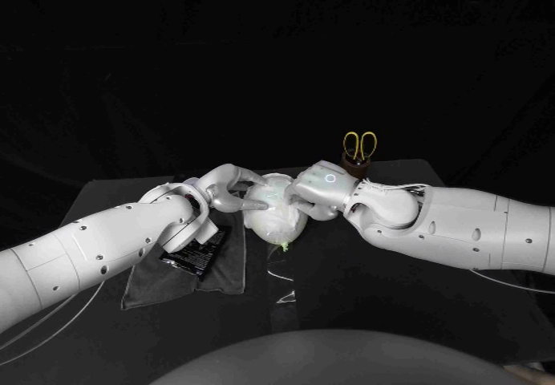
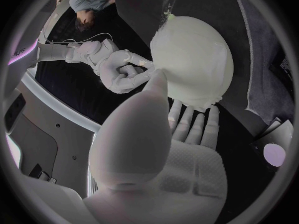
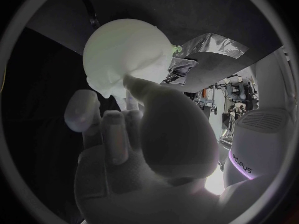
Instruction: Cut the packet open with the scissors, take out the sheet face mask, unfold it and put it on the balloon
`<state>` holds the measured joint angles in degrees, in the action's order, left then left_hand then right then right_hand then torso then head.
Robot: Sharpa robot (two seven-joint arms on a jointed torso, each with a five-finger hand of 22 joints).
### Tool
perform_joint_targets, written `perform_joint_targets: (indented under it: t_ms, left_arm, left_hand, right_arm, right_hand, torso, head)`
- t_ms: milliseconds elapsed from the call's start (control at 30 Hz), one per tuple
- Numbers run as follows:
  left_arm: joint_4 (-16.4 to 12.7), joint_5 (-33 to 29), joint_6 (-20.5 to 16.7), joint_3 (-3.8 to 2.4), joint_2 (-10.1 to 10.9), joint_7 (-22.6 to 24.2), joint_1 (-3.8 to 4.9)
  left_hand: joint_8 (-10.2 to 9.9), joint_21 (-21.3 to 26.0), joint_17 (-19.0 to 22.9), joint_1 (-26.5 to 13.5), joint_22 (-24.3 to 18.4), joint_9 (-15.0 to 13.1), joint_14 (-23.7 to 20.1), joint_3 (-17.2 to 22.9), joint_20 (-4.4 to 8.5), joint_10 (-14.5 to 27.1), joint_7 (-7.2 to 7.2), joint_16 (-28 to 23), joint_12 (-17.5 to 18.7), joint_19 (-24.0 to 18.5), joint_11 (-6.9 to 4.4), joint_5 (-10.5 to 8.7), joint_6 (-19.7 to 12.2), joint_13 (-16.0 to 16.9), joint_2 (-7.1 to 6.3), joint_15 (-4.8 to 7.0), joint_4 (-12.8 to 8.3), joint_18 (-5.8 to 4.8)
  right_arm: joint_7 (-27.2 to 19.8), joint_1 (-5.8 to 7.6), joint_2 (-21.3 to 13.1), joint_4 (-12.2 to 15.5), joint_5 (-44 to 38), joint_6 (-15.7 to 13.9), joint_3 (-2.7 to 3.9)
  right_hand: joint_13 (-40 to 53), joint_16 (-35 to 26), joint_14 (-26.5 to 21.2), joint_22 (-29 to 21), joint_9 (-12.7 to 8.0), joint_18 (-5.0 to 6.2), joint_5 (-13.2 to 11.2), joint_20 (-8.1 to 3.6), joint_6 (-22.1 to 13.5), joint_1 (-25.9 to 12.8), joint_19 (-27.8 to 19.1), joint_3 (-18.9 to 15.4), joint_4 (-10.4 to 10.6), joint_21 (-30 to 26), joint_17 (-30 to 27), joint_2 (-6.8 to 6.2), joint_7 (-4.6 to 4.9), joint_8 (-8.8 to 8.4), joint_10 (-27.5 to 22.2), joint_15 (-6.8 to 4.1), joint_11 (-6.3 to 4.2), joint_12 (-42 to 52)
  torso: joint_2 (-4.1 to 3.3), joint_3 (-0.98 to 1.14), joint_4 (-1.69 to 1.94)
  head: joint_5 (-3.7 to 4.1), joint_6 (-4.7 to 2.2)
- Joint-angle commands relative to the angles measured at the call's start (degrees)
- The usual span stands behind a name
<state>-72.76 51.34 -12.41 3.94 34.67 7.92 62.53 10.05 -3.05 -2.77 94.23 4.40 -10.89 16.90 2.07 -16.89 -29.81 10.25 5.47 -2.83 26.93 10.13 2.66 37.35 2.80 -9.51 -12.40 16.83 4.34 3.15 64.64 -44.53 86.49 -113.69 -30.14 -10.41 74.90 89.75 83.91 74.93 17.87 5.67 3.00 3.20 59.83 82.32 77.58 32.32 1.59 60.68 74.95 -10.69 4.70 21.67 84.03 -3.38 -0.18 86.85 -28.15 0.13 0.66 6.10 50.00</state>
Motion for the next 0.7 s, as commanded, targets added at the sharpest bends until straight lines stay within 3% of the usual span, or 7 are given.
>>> perform_joint_targets:
  t_ms: [33, 333, 700]
  left_arm:
    - [-0.1, -0.2, 1.0, 0.03, -0.1, -0.2, -0.02]
    - [-0.1, -0.2, 1.0, 0.03, -0.1, -0.2, -0.02]
    - [0.0, -0.2, 1.0, 0.03, 0.0, -0.2, -0.02]
  left_hand:
    - [0.1, 0.0, 0.0, 0.0, -0.1, -0.1, 0.1, 0.4, 0.1, 0.2, 1.72, -0.3, 0.2, -0.3, -0.11, 0.11, 0.3, -0.1, 0.34, 0.15, -0.1, -0.83]
    - [0.1, 0.0, 0.0, 0.0, -0.1, -0.1, 0.1, 0.4, 0.1, 0.2, 1.72, -0.3, 0.2, -0.3, -0.11, 0.11, 0.3, -0.1, 0.34, 0.15, -0.1, -0.83]
    - [0.1, 0.0, 0.0, 0.0, -0.1, -0.1, 0.1, 0.4, 0.1, 0.2, 1.72, -0.3, 0.2, -0.3, -0.11, 0.11, 0.3, -0.1, 0.34, 0.15, -0.1, -0.83]
  right_arm:
    - [0.7, -0.16, 0.1, -0.2, -1.4, 0.4, -0.11]
    - [0.6, -0.22, -0.3, 0.4, -1.5, -1.7, -0.11]
    - [1.6, -0.28, -3.5, 4.0, -1.5, -2.7, -0.12]
  right_hand:
    - [12.8, 0.2, 6.1, 8.1, 0.2, -0.48, -0.2, -0.06, 1.0, -0.7, 0.6, -0.5, 0.1, 0.7, 15.1, 0.3, 0.0, 0.51, 3.8, 0.34, 0.5, 0.5]
    - [13.6, 0.2, 6.1, 8.6, 1.1, -0.82, -0.2, -0.03, 3.7, -1.8, 1.7, -0.7, 1.0, 2.9, 15.1, 1.21, -0.43, 1.9, 4.5, 0.2, -0.21, 1.4]
    - [14.0, 0.2, 6.1, 8.8, 1.8, -0.9, -0.2, -0.19, 3.7, -2.7, 2.0, -0.6, 1.3, 3.6, 15.1, 1.55, -0.93, 2.56, 4.9, -0.09, -0.65, 1.8]
  torso:
    - [0.01, 0.04, -0.03]
    - [0.01, 0.04, -0.02]
    - [0.03, 0.05, -0.04]
  head:
    - [0.09, 0.0]
    - [0.1, 0.0]
    - [0.0, 0.0]
